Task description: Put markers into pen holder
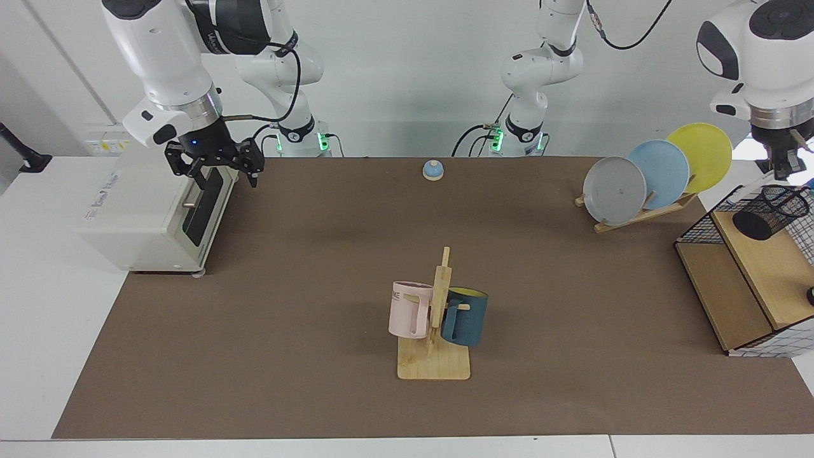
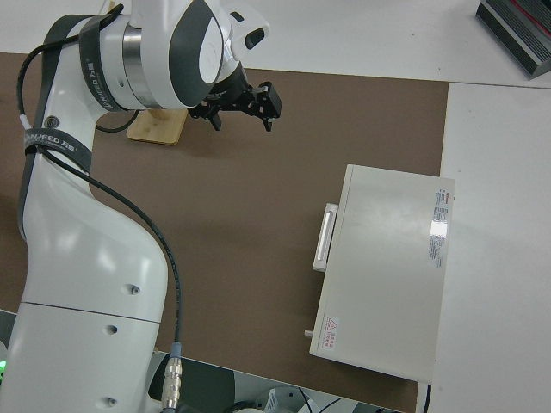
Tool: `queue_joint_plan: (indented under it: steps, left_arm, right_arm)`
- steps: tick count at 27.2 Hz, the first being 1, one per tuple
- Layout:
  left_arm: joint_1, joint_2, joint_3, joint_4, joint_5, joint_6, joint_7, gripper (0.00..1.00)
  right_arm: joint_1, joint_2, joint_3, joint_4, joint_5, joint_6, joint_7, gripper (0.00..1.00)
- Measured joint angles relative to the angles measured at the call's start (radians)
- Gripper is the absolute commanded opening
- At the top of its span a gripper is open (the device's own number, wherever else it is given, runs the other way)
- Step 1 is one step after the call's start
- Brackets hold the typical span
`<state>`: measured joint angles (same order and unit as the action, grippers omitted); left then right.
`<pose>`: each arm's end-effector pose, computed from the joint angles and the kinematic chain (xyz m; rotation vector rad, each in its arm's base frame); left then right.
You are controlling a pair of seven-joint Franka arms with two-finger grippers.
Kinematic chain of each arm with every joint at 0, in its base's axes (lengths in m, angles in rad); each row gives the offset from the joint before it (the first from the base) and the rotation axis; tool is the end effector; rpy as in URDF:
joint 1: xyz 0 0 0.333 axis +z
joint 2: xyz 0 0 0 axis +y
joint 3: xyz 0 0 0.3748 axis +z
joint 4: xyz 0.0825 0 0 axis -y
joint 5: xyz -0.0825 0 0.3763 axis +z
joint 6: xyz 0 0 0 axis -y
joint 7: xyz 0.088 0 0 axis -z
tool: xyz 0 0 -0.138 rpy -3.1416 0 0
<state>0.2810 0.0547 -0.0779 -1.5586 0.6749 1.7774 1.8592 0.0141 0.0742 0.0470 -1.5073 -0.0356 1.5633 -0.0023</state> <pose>0.5655 0.1926 0.6728 -1.6646 1.9789 0.6597 0.5720 0.0289 0.6397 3.1073 0.0985 -0.0267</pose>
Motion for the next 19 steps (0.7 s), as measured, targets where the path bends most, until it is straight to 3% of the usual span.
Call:
queue_joint_plan:
  steps: [8, 19]
  left_arm:
    - [0.090, 0.000, -0.001, 0.009, 0.038, 0.002, 0.001, 0.00]
    - [0.087, 0.018, -0.025, 0.008, 0.090, 0.041, 0.001, 0.00]
  right_arm:
    - [0.000, 0.000, 0.000, 0.000, 0.000, 0.000, 0.000, 1.00]
    - [0.000, 0.000, 0.000, 0.000, 0.000, 0.000, 0.000, 1.00]
